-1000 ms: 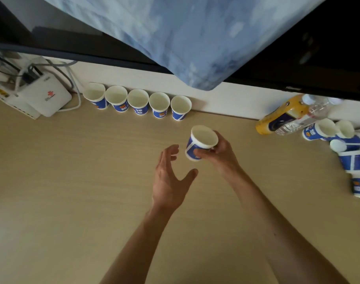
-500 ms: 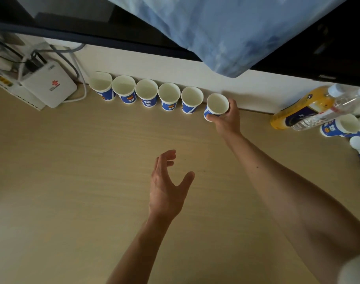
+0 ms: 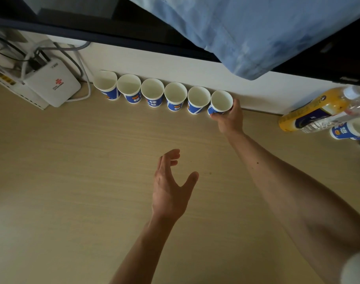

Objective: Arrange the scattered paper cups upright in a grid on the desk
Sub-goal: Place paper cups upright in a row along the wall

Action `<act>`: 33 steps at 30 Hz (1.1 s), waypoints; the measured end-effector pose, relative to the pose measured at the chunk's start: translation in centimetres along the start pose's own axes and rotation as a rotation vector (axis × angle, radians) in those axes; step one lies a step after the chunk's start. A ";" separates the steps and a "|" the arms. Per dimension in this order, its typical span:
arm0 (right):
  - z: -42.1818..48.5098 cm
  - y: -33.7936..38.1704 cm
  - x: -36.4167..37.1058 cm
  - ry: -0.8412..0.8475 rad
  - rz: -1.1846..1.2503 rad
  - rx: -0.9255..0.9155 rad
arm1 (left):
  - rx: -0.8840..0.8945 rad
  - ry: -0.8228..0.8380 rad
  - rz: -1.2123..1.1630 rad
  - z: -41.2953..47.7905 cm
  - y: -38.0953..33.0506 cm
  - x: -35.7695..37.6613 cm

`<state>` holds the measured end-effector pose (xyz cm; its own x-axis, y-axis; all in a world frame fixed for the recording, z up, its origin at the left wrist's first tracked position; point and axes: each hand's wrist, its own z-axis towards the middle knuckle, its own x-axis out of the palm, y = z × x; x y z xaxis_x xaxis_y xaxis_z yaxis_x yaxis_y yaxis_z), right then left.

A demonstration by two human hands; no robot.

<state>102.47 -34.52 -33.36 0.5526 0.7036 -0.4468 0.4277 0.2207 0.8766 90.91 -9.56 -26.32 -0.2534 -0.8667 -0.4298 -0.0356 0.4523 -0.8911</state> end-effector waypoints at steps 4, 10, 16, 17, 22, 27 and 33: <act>-0.5 -0.9 -0.6 -0.005 0.009 0.066 | 0.000 0.007 -0.008 -0.1 -0.3 0.3; -5.6 -1.8 -3.8 -0.044 0.091 0.115 | 0.032 0.041 -0.024 -0.4 -1.9 1.2; -12.6 -2.4 -11.0 -0.092 0.237 0.133 | 0.066 0.128 -0.044 -2.0 -5.2 3.6; -13.8 -2.7 -12.7 -0.105 0.264 0.134 | 0.077 0.146 -0.041 -2.5 -6.0 4.4; -18.2 -4.8 -20.7 -0.168 0.335 0.135 | 0.132 0.215 -0.031 -6.1 -9.4 8.6; -18.8 -8.2 -29.4 -0.206 0.296 0.108 | 0.146 0.242 -0.014 -10.5 -12.5 14.6; -16.8 -12.3 -39.1 -0.215 0.259 0.116 | 0.115 0.300 0.020 -15.7 -15.8 22.3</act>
<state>63.60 -53.40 -23.68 0.7858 0.5655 -0.2506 0.3250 -0.0329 0.9451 70.61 -32.73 -19.52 -0.5274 -0.7493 -0.4005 0.0770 0.4273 -0.9008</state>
